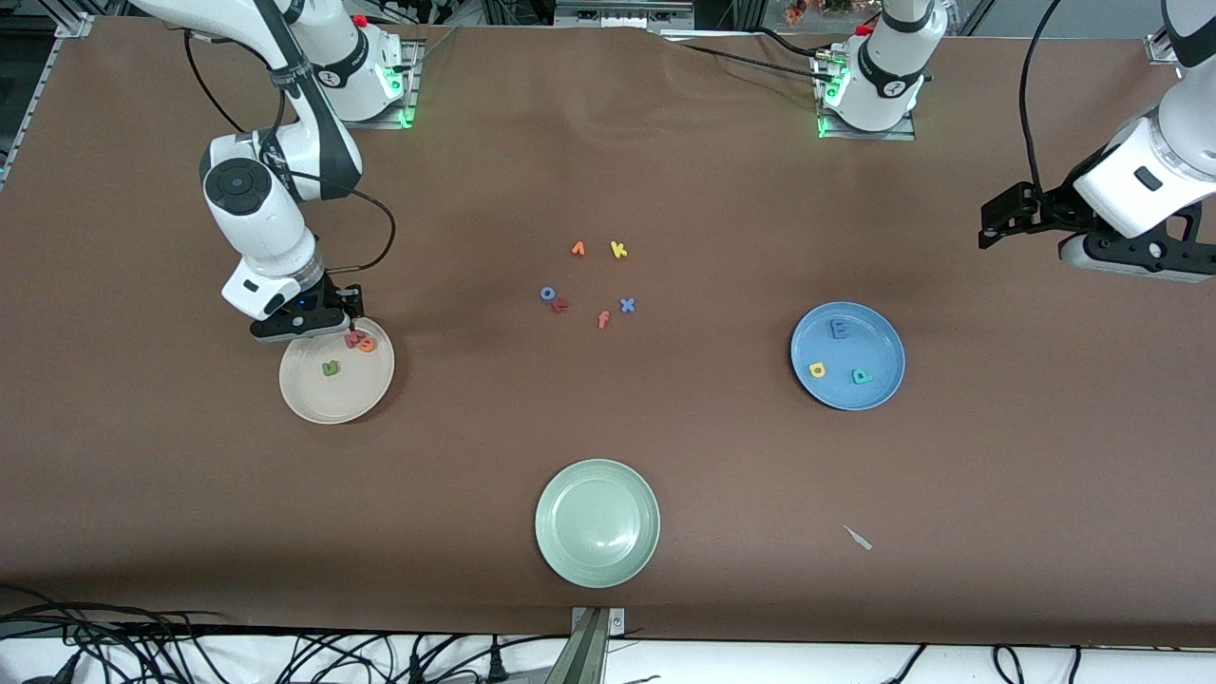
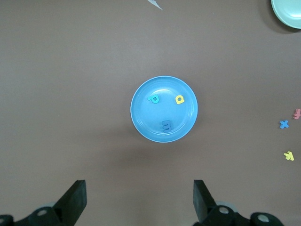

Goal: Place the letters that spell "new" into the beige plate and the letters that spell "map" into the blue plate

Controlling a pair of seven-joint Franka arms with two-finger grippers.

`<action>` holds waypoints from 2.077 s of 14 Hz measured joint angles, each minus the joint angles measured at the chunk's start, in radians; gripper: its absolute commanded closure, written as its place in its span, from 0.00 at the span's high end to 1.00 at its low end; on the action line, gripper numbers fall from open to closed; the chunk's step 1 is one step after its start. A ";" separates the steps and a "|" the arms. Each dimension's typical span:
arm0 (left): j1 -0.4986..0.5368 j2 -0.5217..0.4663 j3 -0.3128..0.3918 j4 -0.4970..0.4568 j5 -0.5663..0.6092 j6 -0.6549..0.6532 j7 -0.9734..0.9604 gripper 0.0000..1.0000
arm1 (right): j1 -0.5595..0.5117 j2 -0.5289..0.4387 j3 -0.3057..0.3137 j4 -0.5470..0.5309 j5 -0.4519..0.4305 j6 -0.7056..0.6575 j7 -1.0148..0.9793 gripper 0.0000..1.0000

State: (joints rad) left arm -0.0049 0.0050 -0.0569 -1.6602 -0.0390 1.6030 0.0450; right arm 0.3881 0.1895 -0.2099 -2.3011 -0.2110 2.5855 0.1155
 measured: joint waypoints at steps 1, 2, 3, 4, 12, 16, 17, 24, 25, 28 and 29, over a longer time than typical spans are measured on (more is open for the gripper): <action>0.000 0.000 0.000 0.000 0.000 0.000 0.000 1.00 | 0.002 -0.012 0.009 0.043 0.011 -0.084 0.000 0.69; 0.000 0.000 -0.001 0.000 0.000 0.000 0.001 1.00 | 0.003 -0.027 0.018 0.090 0.021 -0.176 -0.001 0.70; -0.001 0.000 -0.002 0.000 0.000 0.000 0.001 1.00 | 0.004 -0.043 0.027 0.146 0.043 -0.281 -0.002 0.70; -0.001 0.000 -0.002 0.000 0.000 0.000 0.001 1.00 | 0.005 -0.059 0.034 0.205 0.070 -0.387 -0.007 0.70; -0.001 0.000 -0.003 0.000 0.000 -0.001 0.001 1.00 | 0.006 -0.096 0.003 0.634 0.158 -0.926 -0.141 0.99; -0.002 0.000 -0.006 0.000 0.000 -0.001 0.001 1.00 | -0.007 -0.095 -0.019 0.702 0.188 -0.972 -0.174 1.00; -0.002 0.000 -0.007 0.000 0.000 -0.001 0.001 1.00 | -0.030 -0.095 -0.004 0.709 0.197 -0.976 -0.174 1.00; -0.004 0.000 -0.010 0.000 0.000 -0.001 0.001 1.00 | -0.269 -0.102 0.198 0.748 0.216 -1.002 -0.211 1.00; -0.004 0.000 -0.010 0.000 0.000 -0.001 0.001 1.00 | -0.269 -0.105 0.198 0.750 0.216 -1.003 -0.213 1.00; -0.004 0.000 -0.010 0.000 0.000 -0.001 0.001 1.00 | -0.270 -0.107 0.198 0.751 0.216 -1.004 -0.214 1.00; -0.004 0.000 -0.010 0.000 0.000 -0.001 0.001 1.00 | -0.271 -0.107 0.198 0.751 0.216 -1.004 -0.214 1.00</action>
State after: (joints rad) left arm -0.0092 0.0050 -0.0667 -1.6602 -0.0390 1.6022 0.0465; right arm 0.1176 0.0824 -0.0115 -1.5500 0.0051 1.5816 -0.0981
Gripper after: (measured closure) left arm 0.000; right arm 0.000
